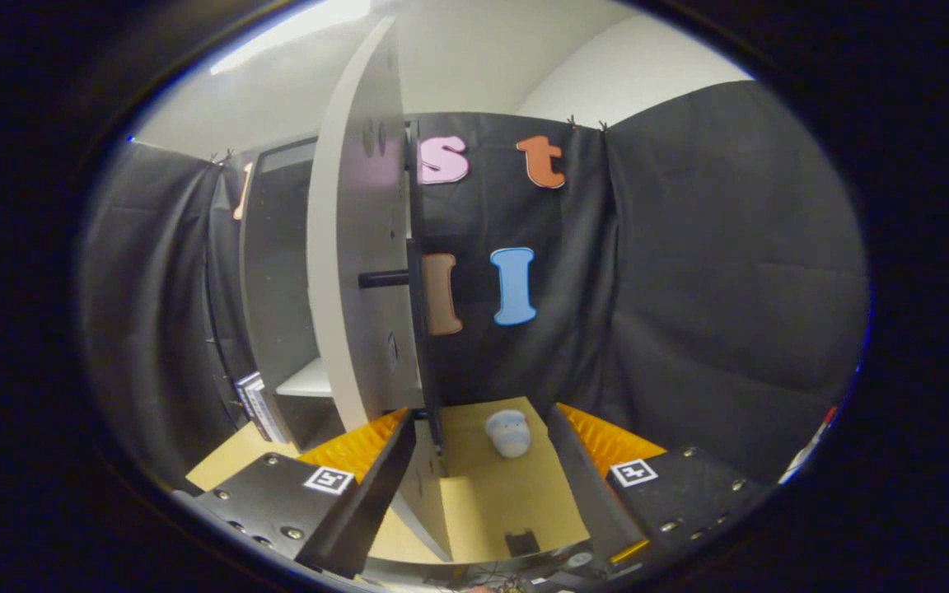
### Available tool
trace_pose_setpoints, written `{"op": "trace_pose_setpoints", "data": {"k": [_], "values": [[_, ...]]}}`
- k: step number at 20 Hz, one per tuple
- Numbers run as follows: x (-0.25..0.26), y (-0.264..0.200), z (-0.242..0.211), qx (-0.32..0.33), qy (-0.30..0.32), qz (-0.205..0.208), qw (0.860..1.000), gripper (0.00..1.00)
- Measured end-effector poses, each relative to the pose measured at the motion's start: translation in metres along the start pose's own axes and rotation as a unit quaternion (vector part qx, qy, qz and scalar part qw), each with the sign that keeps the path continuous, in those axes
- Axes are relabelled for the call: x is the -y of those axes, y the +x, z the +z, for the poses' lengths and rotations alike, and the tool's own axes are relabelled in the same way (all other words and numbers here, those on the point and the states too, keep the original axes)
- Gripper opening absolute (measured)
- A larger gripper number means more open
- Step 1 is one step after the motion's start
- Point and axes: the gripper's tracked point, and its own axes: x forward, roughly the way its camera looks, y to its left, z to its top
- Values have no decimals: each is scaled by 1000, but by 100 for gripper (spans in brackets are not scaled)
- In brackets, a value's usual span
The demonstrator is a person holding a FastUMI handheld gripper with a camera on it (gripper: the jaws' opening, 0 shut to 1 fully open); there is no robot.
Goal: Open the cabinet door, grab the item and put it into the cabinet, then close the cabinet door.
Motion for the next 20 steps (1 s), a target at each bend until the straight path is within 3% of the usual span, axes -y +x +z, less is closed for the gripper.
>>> {"op": "trace_pose_setpoints", "data": {"k": [7,13,20], "values": [[-82,9,-13,-6,22,138,990,98],[-140,22,-19,-8,22,205,978,98],[-217,48,-27,-22,24,256,966,100]]}}
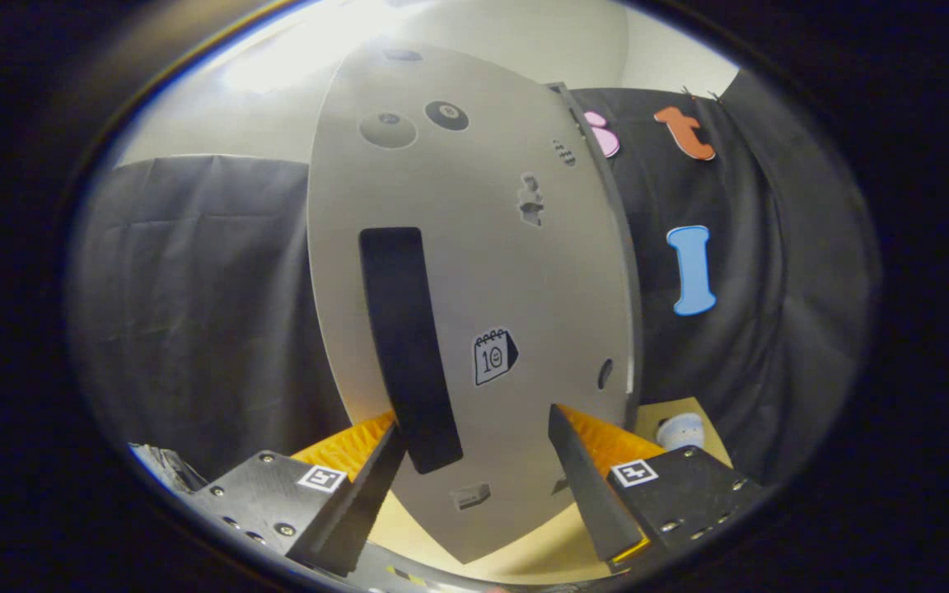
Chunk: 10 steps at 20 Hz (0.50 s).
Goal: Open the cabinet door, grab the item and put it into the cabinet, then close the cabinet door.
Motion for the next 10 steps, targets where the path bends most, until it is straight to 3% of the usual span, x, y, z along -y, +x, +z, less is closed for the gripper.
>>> {"op": "trace_pose_setpoints", "data": {"k": [3,10], "values": [[-22,35,1,2,-17,5,1000,100],[-81,115,-4,8,-78,-26,997,100]]}}
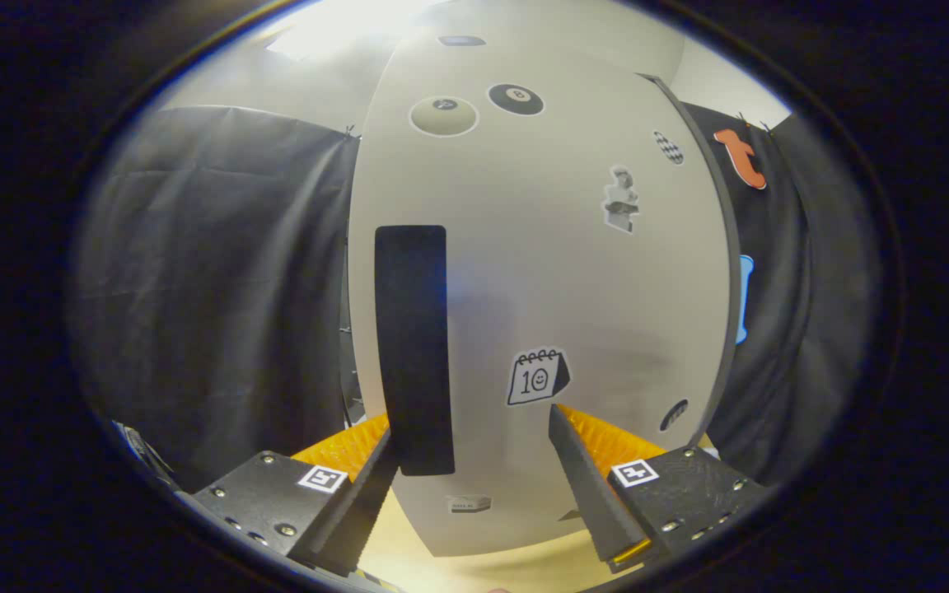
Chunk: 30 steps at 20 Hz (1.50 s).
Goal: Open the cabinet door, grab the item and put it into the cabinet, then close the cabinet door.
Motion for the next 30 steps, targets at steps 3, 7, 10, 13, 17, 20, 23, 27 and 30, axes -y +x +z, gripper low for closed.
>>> {"op": "trace_pose_setpoints", "data": {"k": [3,7,10,13,17,20,23,27,30], "values": [[-37,8,-1,12,-21,-30,999,100],[-66,14,6,11,-30,-59,998,100],[-63,34,6,9,-19,-83,996,100],[-59,50,7,21,-26,-123,992,100],[-56,63,7,30,-21,-157,987,100],[-51,72,8,31,-18,-173,984,100],[-49,76,8,34,-17,-182,983,100],[-49,78,8,34,-16,-186,982,100],[-54,69,5,26,1,-181,983,100]]}}
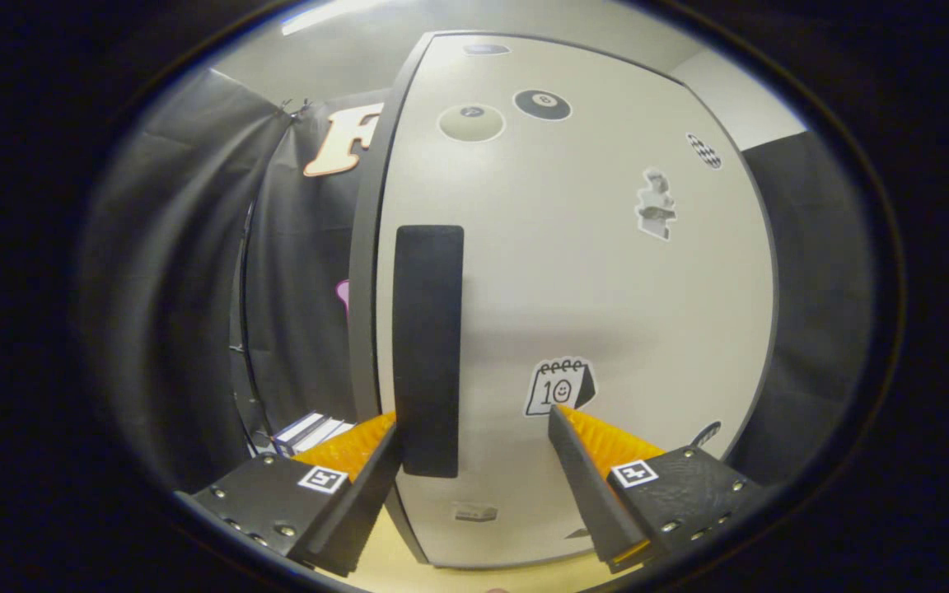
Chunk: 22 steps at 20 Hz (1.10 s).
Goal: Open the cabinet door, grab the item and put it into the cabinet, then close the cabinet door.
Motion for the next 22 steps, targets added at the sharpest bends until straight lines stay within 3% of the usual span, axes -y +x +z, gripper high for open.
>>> {"op": "trace_pose_setpoints", "data": {"k": [5,15,22], "values": [[8,-52,12,8,6,-2,1000,100],[43,-201,36,29,5,-33,999,100],[72,-264,48,30,20,-67,997,100]]}}
